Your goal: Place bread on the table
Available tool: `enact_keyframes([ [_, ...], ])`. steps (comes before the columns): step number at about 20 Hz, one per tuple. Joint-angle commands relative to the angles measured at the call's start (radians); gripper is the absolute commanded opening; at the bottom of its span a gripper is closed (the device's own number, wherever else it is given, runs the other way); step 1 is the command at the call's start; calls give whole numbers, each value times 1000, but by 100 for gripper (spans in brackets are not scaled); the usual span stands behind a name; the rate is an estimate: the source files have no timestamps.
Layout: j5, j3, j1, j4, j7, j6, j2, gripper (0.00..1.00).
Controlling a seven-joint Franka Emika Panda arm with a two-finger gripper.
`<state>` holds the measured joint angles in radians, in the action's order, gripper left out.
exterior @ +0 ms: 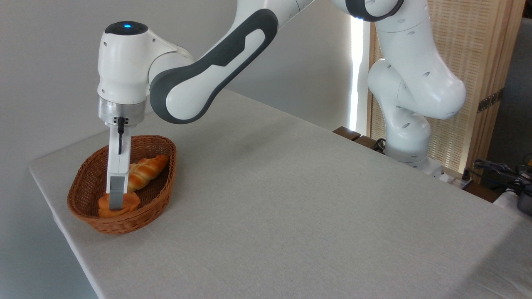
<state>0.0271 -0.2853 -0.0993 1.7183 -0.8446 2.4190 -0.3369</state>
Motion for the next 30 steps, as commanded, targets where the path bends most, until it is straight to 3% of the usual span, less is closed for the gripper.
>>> enact_keyframes([
  [1, -18, 0, 3, 9, -14, 18, -5, 100],
  [5, -44, 0, 4, 9, -16, 18, -5, 96],
  [7, -88, 0, 4, 12, -14, 17, -5, 85],
  [12, -93, 0, 6, 14, -16, 17, -4, 42],
  [16, -93, 0, 6, 14, -17, 15, -1, 28],
  [18, -93, 0, 4, 14, -17, 15, 1, 15],
  [23, -95, 0, 4, 12, -19, 14, 6, 0],
  [30, -95, -15, 4, 12, -24, 14, 12, 0],
])
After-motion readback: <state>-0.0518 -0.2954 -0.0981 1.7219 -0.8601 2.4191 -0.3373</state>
